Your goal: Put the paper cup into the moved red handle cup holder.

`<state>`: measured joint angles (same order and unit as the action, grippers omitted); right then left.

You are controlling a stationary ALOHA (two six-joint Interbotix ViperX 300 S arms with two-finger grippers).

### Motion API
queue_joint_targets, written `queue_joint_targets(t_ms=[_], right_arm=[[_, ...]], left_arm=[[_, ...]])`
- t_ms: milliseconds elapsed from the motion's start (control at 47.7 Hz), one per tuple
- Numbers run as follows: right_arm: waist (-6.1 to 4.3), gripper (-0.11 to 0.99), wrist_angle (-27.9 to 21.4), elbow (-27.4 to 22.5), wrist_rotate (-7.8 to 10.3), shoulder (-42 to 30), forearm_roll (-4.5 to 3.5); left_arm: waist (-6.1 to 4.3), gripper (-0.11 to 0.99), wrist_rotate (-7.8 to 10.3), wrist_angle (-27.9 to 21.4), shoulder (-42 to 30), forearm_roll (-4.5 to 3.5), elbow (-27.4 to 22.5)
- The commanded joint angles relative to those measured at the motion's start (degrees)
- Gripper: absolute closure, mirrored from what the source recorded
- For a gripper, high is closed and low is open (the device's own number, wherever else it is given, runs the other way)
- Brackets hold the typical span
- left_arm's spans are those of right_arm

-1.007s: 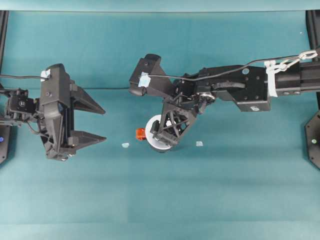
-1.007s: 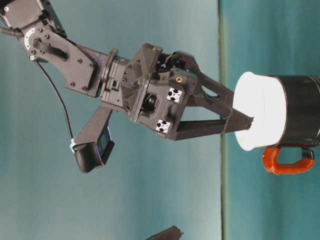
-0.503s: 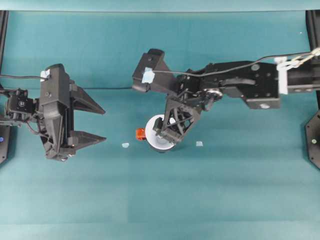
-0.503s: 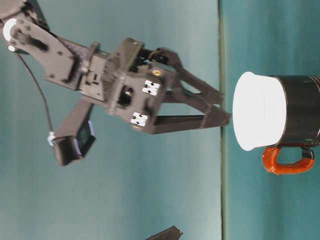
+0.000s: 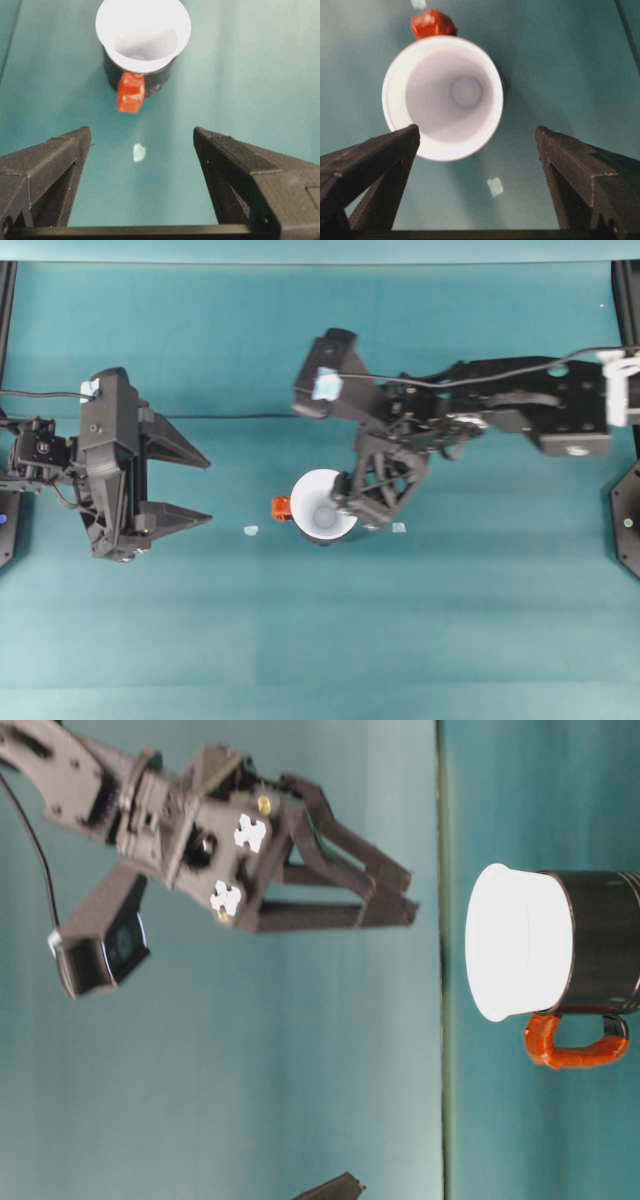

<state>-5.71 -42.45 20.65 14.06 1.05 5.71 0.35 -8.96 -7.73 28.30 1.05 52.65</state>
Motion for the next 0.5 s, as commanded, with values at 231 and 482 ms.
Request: queue_joint_targets(t_ms=[231, 482], right_arm=[[0.26, 0.16, 8.7, 6.94, 0.0, 12.83, -0.09], [0.7, 0.16, 14.5, 12.92, 0.0, 17.93, -0.09]], left_arm=[[-0.09, -0.02, 0.09, 0.26, 0.44, 0.09, -0.53], [-0.09, -0.02, 0.09, 0.26, 0.44, 0.09, -0.53]])
